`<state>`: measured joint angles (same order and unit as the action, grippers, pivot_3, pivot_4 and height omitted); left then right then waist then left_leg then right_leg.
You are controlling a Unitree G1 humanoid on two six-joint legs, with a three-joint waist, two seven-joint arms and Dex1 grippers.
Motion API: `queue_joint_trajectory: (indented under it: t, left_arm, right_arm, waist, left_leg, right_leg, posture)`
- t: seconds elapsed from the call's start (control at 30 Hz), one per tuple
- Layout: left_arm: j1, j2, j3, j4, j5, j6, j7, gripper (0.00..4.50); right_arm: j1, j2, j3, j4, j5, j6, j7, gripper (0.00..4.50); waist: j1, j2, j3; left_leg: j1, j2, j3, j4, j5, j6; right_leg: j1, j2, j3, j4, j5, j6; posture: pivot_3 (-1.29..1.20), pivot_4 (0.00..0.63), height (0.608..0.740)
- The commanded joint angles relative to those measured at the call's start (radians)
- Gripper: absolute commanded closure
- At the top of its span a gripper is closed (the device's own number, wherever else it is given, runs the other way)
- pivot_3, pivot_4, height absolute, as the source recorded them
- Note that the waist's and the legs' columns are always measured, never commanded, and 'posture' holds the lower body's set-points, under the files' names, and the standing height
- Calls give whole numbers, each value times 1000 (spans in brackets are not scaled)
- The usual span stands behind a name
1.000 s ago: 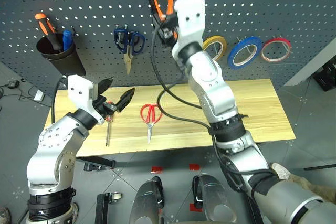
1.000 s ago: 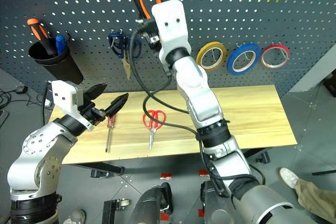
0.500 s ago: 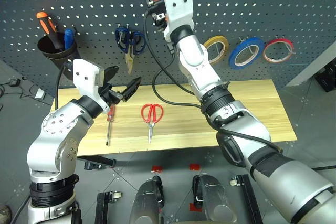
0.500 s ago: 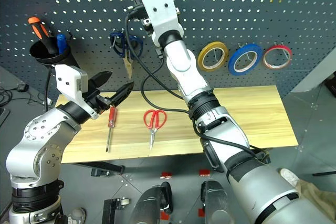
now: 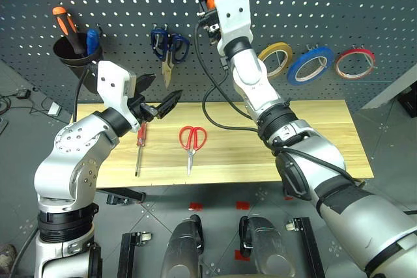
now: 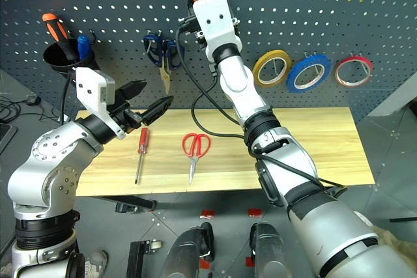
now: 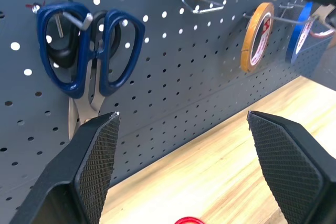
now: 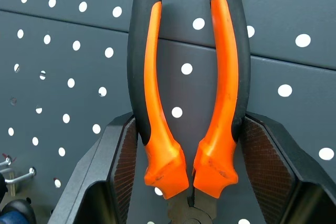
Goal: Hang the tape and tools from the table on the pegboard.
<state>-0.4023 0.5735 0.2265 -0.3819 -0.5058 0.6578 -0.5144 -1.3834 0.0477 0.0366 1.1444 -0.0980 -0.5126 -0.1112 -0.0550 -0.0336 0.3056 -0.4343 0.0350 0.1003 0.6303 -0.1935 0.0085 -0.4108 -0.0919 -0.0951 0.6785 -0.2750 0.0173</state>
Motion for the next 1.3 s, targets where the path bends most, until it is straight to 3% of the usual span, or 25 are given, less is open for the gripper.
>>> queue_joint_trajectory:
  t: [0.03,0.33,0.77,0.93,1.17,1.23,1.3]
  left_arm:
    - [-2,-3,-10,-19,-6,-10,-1,406]
    - [34,-18,-30,-24,4,-21,8,406]
    - [42,-35,-59,-5,22,-39,15,406]
    - [41,-49,-73,21,40,-50,24,406]
    - [78,-82,-81,35,83,-25,90,406]
    - [115,-84,-99,32,110,8,122,59]
    - [155,-102,-107,26,125,52,168,28]
  right_arm:
    - [-30,-15,-14,-48,-5,-35,-20,1891]
    - [31,-48,5,-13,-58,-39,-47,1891]
    - [131,-9,-17,-52,-27,100,-64,1891]
    - [172,5,-33,-99,-3,196,-51,137]
    - [356,20,0,-442,23,366,25,57]
    - [473,19,47,-654,49,479,132,0]
    - [623,-8,123,-897,96,620,275,0]
  waist:
    - [0,0,0]
    - [2,0,8]
    - [7,1,20]
    - [5,1,20]
    - [1,1,20]
    - [-2,0,20]
    - [-2,0,19]
  left_leg:
    - [0,0,0,0,0,0]
    - [0,0,0,0,0,0]
    - [1,1,0,0,0,0]
    - [2,1,-1,0,0,-1]
    - [1,1,0,-1,0,-1]
    - [1,1,0,-2,0,-1]
    - [0,2,0,-3,0,-2]
  right_leg:
    - [0,0,0,0,0,0]
    - [0,0,0,0,0,0]
    - [0,0,0,1,0,0]
    - [2,0,-1,2,0,0]
    - [1,0,-1,-1,0,-1]
    - [0,0,-1,-3,0,0]
    - [1,0,-1,-4,0,0]
  posture:
    - [-82,309,740]
    - [-70,348,740]
    - [-94,344,740]
    - [-113,333,740]
    - [-147,306,740]
    - [-157,297,740]
    - [-163,291,740]
